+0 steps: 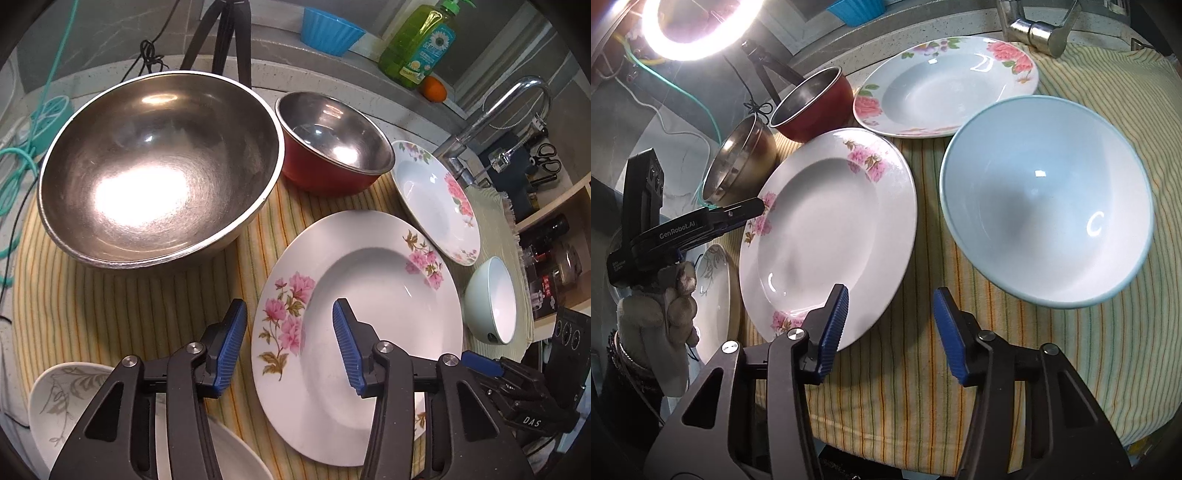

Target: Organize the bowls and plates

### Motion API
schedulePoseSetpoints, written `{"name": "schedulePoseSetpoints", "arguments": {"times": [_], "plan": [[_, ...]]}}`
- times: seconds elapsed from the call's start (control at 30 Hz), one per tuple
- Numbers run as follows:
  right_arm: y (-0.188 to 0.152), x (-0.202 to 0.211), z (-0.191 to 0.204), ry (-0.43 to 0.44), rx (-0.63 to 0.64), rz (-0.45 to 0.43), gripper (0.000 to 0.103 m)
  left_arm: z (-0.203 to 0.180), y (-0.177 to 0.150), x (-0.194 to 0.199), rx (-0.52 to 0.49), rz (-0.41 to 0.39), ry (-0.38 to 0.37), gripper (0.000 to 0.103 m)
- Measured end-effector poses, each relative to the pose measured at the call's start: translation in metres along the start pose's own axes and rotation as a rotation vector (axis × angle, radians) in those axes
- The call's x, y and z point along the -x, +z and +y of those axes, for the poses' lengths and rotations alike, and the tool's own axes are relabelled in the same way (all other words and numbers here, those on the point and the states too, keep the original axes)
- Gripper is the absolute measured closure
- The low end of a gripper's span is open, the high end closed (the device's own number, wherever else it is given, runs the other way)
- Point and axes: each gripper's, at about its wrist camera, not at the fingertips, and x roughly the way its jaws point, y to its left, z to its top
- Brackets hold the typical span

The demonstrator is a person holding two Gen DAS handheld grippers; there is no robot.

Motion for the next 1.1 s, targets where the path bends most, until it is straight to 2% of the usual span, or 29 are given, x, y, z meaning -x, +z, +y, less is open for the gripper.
{"name": "schedulePoseSetpoints", "arguments": {"times": [0.17, 0.33, 0.53, 0.63, 1.1], "plan": [[0.002, -0.004, -0.002, 0.007, -0.002, 0.010, 0.056, 0.001, 0.002, -0.004, -0.002, 0.014, -0.009, 0.065], [0.003, -0.009, -0.003, 0.012, -0.007, 0.024, 0.059, 0.000, 0.004, -0.007, -0.003, 0.024, -0.012, 0.065], [0.003, -0.012, -0.003, 0.027, -0.010, 0.034, 0.067, -0.001, 0.005, -0.009, -0.011, 0.028, -0.006, 0.067], [0.004, -0.014, 0.001, 0.038, 0.000, 0.038, 0.075, -0.001, 0.005, -0.009, -0.017, 0.029, -0.004, 0.067], [-0.001, -0.011, 0.005, 0.018, 0.012, 0.038, 0.075, -0.005, -0.003, -0.003, -0.021, 0.036, 0.013, 0.067]]}}
